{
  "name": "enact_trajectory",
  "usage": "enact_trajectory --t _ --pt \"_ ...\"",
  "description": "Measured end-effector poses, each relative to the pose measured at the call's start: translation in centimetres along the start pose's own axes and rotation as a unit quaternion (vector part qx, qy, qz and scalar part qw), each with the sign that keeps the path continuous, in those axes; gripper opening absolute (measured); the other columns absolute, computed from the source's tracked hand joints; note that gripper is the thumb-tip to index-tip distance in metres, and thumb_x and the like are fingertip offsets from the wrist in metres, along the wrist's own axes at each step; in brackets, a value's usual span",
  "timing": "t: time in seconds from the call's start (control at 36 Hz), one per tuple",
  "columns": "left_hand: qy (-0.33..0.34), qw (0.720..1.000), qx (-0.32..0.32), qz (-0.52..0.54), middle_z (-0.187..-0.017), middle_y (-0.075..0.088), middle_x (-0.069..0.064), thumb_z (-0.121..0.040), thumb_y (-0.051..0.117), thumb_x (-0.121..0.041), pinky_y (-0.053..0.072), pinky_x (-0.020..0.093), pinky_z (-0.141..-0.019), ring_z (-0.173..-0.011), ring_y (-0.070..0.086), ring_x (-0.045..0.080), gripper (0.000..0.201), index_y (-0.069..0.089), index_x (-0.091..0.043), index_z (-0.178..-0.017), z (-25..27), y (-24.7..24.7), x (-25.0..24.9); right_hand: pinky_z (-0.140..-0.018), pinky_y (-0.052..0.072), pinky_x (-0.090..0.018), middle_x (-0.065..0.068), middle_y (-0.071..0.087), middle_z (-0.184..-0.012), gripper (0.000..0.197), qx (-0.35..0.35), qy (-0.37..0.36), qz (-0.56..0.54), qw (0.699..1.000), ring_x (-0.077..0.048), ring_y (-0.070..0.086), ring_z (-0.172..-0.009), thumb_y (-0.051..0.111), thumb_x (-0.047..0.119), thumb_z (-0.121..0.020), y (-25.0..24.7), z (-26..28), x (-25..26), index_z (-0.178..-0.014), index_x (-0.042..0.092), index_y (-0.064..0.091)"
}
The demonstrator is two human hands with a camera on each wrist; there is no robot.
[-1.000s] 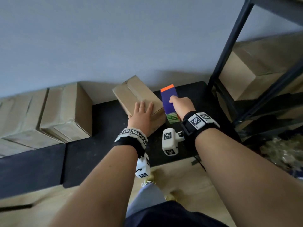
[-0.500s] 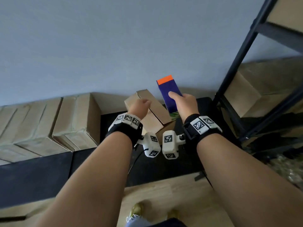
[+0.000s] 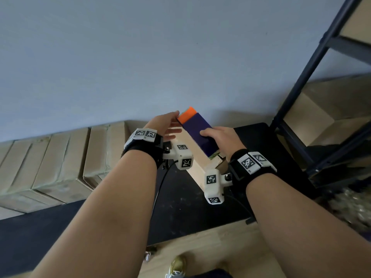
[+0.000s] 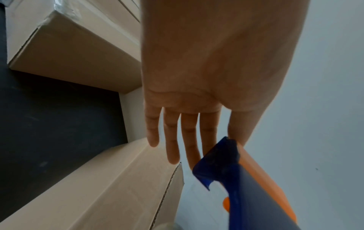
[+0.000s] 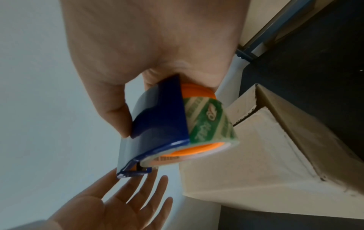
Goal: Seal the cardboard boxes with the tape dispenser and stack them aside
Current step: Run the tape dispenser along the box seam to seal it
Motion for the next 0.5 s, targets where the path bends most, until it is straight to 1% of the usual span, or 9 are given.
enact_trajectory --t 0.08,0.17,0.22,0.28,0.31,0.36,0.42,0.47,0.5 --pt "-0.014 1.000 0.004 0.023 -0.095 0.073 0.002 -0.094 0.045 -0.055 0.049 0.039 -0.091 -0.095 0.068 0.022 0.047 0.066 -0.013 -0.094 -0.6 -0.8 0.4 -0.072 0.050 -0.033 -0.015 0.074 -0.084 0.014 0.009 -0.007 -0.006 1.000 -0.022 0.066 -0.073 0.073 0.020 -0.079 0.9 0.4 0.3 -0.082 0.007 0.076" --pt "-0.036 0.998 0.021 0.038 -0.092 0.074 0.008 -0.097 0.040 -0.052 0.046 0.043 -0.101 -0.099 0.068 0.030 0.054 0.068 -0.006 -0.094 -1.5 -1.3 1.1 -0.071 0.049 -0.031 -0.016 0.074 -0.089 0.013 0.004 -0.012 -0.012 1.000 -0.021 0.066 -0.074 0.072 0.020 -0.081 1.5 0.9 0.6 -0.085 0.008 0.076" --pt "-0.043 0.998 0.045 0.025 -0.093 0.075 0.008 -0.096 0.046 -0.040 0.040 0.046 -0.107 -0.104 0.067 0.028 0.040 0.068 -0.006 -0.094 -1.9 -1.4 1.7 -0.071 0.049 -0.030 -0.014 0.074 -0.089 0.014 0.003 -0.012 -0.012 1.000 -0.020 0.066 -0.074 0.072 0.020 -0.081 1.7 1.0 0.7 -0.087 0.008 0.077" --pt "-0.033 0.995 0.088 -0.011 -0.096 0.074 0.005 -0.098 0.042 -0.016 0.036 0.046 -0.109 -0.105 0.066 0.025 0.024 0.066 -0.012 -0.098 -1.5 -0.8 1.5 -0.069 0.049 -0.028 -0.012 0.074 -0.087 0.014 -0.001 -0.010 -0.010 1.000 -0.018 0.066 -0.074 0.071 0.020 -0.082 1.7 1.1 0.7 -0.088 0.009 0.077" --pt "-0.027 0.994 0.098 -0.038 -0.098 0.073 0.005 -0.098 0.034 -0.004 0.037 0.043 -0.106 -0.101 0.066 0.024 0.031 0.064 -0.015 -0.099 -1.5 -0.7 1.4 -0.069 0.048 -0.027 -0.010 0.074 -0.086 0.014 -0.005 -0.007 -0.005 1.000 -0.017 0.065 -0.074 0.071 0.020 -0.082 1.6 1.1 0.7 -0.088 0.009 0.077" --pt "-0.024 0.994 0.098 -0.045 -0.106 0.068 0.005 -0.098 0.028 0.001 0.035 0.039 -0.098 -0.093 0.065 0.021 0.038 0.062 -0.017 -0.102 -1.5 -0.8 1.2 -0.071 0.047 -0.028 -0.009 0.074 -0.087 0.017 -0.012 -0.003 0.004 1.000 -0.017 0.065 -0.074 0.071 0.021 -0.082 1.4 1.1 0.7 -0.089 0.007 0.077" --pt "-0.014 0.992 0.114 -0.061 -0.110 0.066 0.002 -0.096 0.028 0.008 0.031 0.044 -0.106 -0.099 0.063 0.022 0.042 0.060 -0.014 -0.111 -1.9 -1.0 1.3 -0.071 0.047 -0.028 -0.010 0.074 -0.087 0.020 -0.019 0.001 0.008 1.000 -0.017 0.064 -0.074 0.072 0.021 -0.081 1.3 1.1 0.7 -0.091 0.003 0.076" --pt "0.001 0.987 0.140 -0.082 -0.111 0.064 -0.002 -0.091 0.023 0.020 0.023 0.048 -0.112 -0.110 0.059 0.024 0.053 0.058 -0.016 -0.107 -2.5 -0.9 1.4 -0.066 0.047 -0.023 -0.007 0.073 -0.083 0.020 -0.021 0.007 0.004 1.000 -0.014 0.064 -0.070 0.071 0.019 -0.081 1.3 1.1 0.7 -0.092 0.003 0.076" --pt "0.002 0.984 0.147 -0.096 -0.111 0.063 -0.003 -0.090 0.023 0.021 0.025 0.047 -0.111 -0.111 0.059 0.023 0.055 0.058 -0.018 -0.105 -2.1 -0.8 1.2 -0.063 0.047 -0.022 -0.005 0.073 -0.082 0.019 -0.022 0.011 0.003 1.000 -0.013 0.064 -0.069 0.071 0.019 -0.082 1.3 1.1 0.7 -0.093 0.004 0.076"
Point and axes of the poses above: each hand's wrist, its own z-axis away from the middle knuckle, its own y-axis out of the palm, x = y × z, the point moved 7 cm from there along -z, towards the middle knuckle
